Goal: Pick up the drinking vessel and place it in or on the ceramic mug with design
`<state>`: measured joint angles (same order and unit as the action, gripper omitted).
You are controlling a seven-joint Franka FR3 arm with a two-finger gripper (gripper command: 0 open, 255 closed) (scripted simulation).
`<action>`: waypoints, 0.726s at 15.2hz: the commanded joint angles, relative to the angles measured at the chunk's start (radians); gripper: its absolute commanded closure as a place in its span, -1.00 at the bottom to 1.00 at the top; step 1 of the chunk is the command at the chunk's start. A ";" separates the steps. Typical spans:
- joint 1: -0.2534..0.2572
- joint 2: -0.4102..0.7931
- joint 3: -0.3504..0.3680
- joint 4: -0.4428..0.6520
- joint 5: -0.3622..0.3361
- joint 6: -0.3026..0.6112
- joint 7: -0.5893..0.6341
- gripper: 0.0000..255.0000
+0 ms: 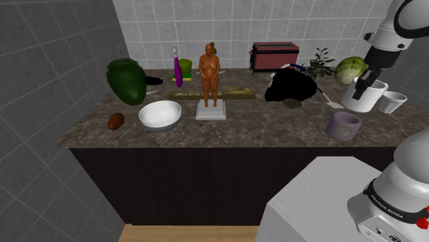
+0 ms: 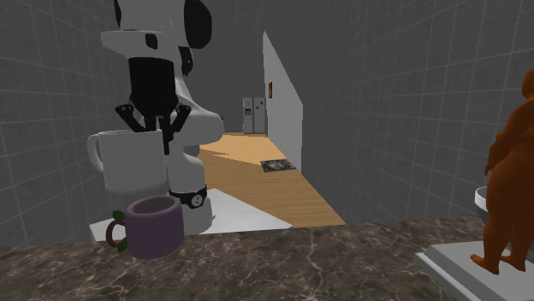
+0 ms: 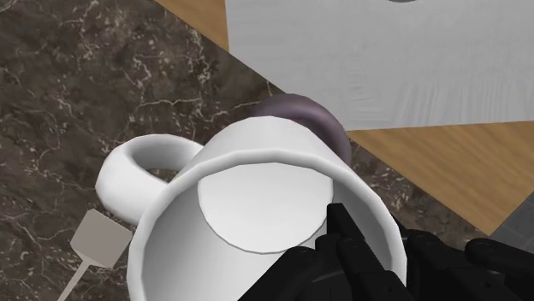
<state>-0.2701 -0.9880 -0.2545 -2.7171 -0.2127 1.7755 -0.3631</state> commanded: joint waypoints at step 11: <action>-0.013 0.005 -0.025 -0.099 -0.026 0.104 0.000 1.00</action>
<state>-0.2834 -0.9833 -0.2792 -2.8140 -0.2392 1.8798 -0.3631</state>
